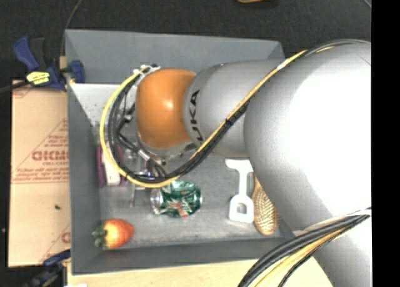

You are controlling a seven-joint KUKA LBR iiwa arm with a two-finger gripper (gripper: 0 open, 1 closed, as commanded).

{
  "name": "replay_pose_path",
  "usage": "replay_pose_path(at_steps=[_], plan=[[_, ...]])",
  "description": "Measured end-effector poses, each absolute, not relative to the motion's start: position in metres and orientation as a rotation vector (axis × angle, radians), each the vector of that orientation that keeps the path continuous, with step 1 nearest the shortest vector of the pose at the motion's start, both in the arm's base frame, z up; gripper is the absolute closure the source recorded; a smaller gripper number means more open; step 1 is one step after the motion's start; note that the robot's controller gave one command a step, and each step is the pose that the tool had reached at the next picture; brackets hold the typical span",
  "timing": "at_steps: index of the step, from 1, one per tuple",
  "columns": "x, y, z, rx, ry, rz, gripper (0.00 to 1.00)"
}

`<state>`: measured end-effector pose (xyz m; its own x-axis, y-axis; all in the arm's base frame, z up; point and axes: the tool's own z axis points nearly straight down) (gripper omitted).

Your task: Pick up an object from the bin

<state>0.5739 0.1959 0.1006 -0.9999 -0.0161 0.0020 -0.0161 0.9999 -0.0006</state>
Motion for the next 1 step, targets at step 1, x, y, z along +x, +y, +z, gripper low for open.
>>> replay_pose_path(at_steps=[1], plan=[[0.5759, 0.2254, 0.0977, 0.016, -3.158, -0.014, 0.0]])
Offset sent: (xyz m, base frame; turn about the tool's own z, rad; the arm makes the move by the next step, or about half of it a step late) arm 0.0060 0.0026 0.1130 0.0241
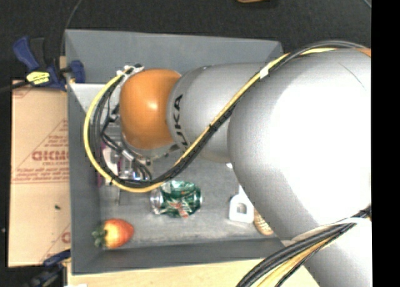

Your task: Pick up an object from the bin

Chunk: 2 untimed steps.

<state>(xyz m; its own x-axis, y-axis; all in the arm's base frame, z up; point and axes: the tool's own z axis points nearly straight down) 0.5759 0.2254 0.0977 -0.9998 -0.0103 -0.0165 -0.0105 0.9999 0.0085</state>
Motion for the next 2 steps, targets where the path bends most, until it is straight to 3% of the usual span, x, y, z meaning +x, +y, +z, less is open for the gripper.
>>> replay_pose_path(at_steps=[1, 2], plan=[[0.579, 0.204, 0.186, 0.008, 3.133, 0.003, 0.0], [0.579, 0.219, 0.201, 0.021, 3.127, 0.01, 0.0]])
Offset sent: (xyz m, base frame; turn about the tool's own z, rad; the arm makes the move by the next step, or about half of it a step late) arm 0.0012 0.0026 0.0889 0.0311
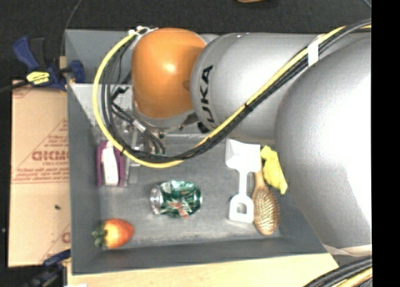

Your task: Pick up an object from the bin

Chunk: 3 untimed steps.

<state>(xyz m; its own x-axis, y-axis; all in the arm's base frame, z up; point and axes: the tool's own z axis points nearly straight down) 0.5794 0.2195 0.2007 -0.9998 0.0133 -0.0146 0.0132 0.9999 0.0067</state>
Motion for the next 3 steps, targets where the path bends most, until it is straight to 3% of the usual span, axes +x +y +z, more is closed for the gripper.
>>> replay_pose_path(at_steps=[1, 2, 3], plan=[[0.578, 0.204, 0.187, 0.079, 3.126, 0.016, 0.0], [0.581, 0.2, 0.179, -0.123, 3.119, 0.01, 0.0], [0.557, 0.136, 0.163, 0.232, 3.117, 0.012, 0.0]])
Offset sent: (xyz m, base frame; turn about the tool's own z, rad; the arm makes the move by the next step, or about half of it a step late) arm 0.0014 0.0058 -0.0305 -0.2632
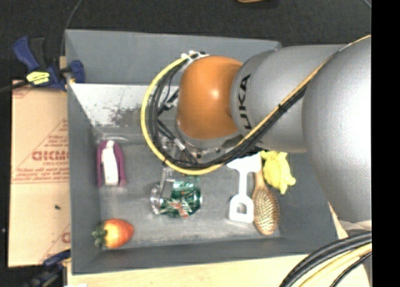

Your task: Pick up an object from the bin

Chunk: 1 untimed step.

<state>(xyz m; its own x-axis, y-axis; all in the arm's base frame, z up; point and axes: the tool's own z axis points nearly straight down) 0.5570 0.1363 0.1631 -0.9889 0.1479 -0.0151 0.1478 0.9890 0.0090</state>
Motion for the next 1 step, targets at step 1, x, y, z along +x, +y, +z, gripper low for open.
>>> replay_pose_path(at_steps=[1], plan=[[0.5535, 0.1159, 0.1582, 0.489, 3.089, 0.012, 0.0]])
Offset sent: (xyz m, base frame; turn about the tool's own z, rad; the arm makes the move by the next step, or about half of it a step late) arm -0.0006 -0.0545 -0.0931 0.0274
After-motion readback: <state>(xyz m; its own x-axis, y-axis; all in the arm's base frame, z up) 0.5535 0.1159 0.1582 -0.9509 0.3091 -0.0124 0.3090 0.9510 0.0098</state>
